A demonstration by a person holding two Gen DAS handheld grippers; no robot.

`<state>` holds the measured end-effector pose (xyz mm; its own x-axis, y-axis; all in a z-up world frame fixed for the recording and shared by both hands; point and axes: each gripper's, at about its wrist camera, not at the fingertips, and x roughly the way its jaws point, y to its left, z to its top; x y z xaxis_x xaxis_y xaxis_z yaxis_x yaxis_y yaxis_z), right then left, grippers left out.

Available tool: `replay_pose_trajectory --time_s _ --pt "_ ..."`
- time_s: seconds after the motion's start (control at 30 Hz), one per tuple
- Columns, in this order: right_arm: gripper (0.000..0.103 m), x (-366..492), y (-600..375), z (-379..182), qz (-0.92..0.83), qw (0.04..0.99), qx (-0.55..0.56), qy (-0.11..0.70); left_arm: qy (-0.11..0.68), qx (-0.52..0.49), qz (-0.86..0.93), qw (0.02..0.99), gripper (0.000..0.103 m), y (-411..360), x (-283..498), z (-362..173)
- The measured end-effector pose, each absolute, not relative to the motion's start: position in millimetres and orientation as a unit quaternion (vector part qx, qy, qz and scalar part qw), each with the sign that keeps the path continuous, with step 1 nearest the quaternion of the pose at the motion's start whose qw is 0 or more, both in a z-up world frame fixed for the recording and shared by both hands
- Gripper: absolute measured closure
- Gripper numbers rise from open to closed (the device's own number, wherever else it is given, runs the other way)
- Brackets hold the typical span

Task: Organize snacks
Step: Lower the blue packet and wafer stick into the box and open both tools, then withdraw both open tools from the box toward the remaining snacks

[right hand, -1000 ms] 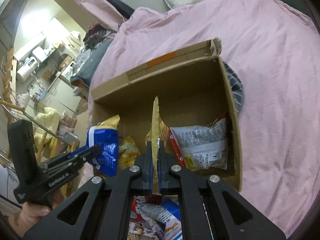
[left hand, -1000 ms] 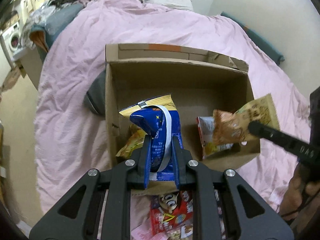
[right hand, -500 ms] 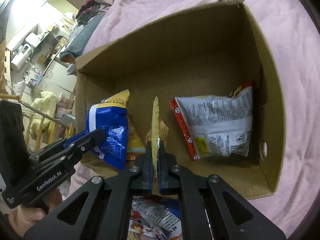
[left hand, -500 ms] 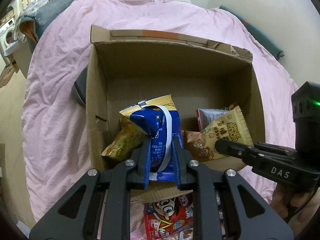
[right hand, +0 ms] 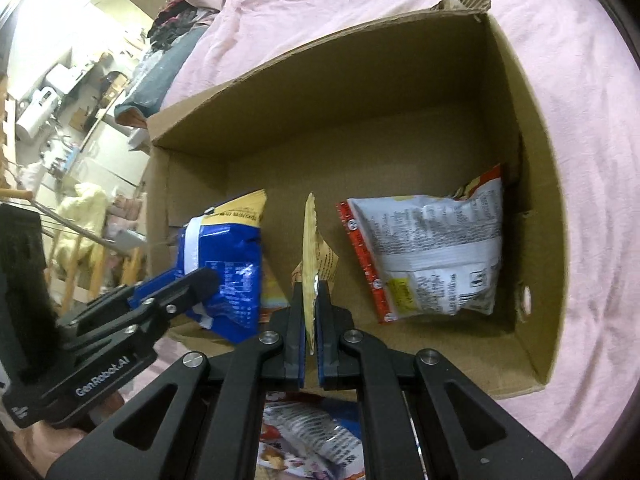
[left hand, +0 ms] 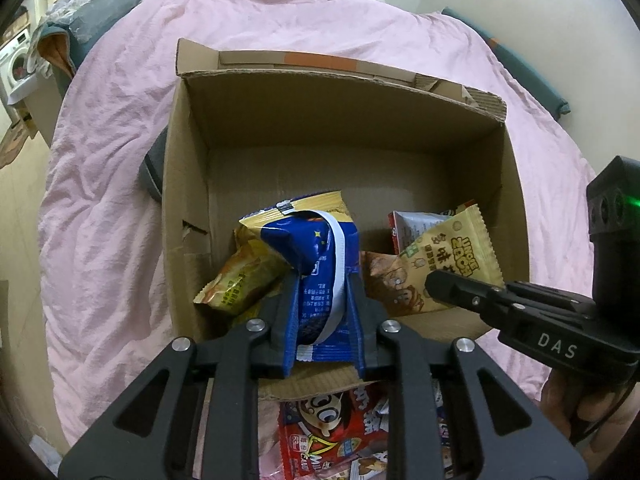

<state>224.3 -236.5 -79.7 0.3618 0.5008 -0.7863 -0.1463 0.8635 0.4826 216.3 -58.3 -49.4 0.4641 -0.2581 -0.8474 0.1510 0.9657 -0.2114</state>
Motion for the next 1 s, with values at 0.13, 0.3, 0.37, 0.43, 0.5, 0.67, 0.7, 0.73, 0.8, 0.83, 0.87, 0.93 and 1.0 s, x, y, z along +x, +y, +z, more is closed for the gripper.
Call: replay_pose_trajectory --time_s 0.13,0.3,0.37,0.43,0.5,0.67,0.7,0.73,0.8,0.83,0.87,0.93,1.0 --pt "0.094 226 -237 -79 0.199 0.806 0.173 0.53 0.498 -0.045 -0.111 0.859 0.054 -59 213 -48" --pt "0.094 226 -239 -77 0.191 0.811 0.167 0.527 0.492 -0.041 -0.103 0.864 0.037 -58 212 -43" --pt "0.094 226 -240 -75 0.186 0.816 0.162 0.523 0.491 -0.044 -0.101 0.864 0.034 -57 213 -42" --pt "0.094 225 -242 -71 0.184 0.82 0.161 0.517 0.492 -0.05 -0.101 0.863 0.034 -54 213 -41" --pt "0.094 225 -245 -66 0.182 0.827 0.163 0.506 0.49 -0.074 -0.117 0.861 0.034 -49 214 -38" --pt "0.094 225 -253 -58 0.179 0.834 0.169 0.493 0.473 -0.081 -0.105 0.871 0.033 -40 214 -28" --pt "0.094 224 -255 -55 0.178 0.836 0.171 0.491 0.467 -0.08 -0.103 0.874 0.033 -39 214 -25" --pt "0.094 224 -258 -52 0.177 0.838 0.173 0.487 0.464 -0.081 -0.101 0.876 0.033 -38 213 -22" --pt "0.094 224 -261 -48 0.176 0.841 0.175 0.481 0.458 -0.086 -0.106 0.878 0.029 -35 211 -18" --pt "0.094 224 -262 -47 0.177 0.842 0.176 0.479 0.456 -0.092 -0.111 0.878 0.022 -33 210 -16" --pt "0.094 224 -264 -45 0.178 0.841 0.176 0.48 0.455 -0.095 -0.113 0.878 0.021 -33 209 -15" --pt "0.094 223 -264 -46 0.182 0.836 0.179 0.486 0.452 -0.094 -0.11 0.88 0.02 -33 206 -14" --pt "0.094 220 -262 -48 0.184 0.833 0.176 0.491 0.451 -0.077 -0.104 0.883 0.02 -37 203 -14"
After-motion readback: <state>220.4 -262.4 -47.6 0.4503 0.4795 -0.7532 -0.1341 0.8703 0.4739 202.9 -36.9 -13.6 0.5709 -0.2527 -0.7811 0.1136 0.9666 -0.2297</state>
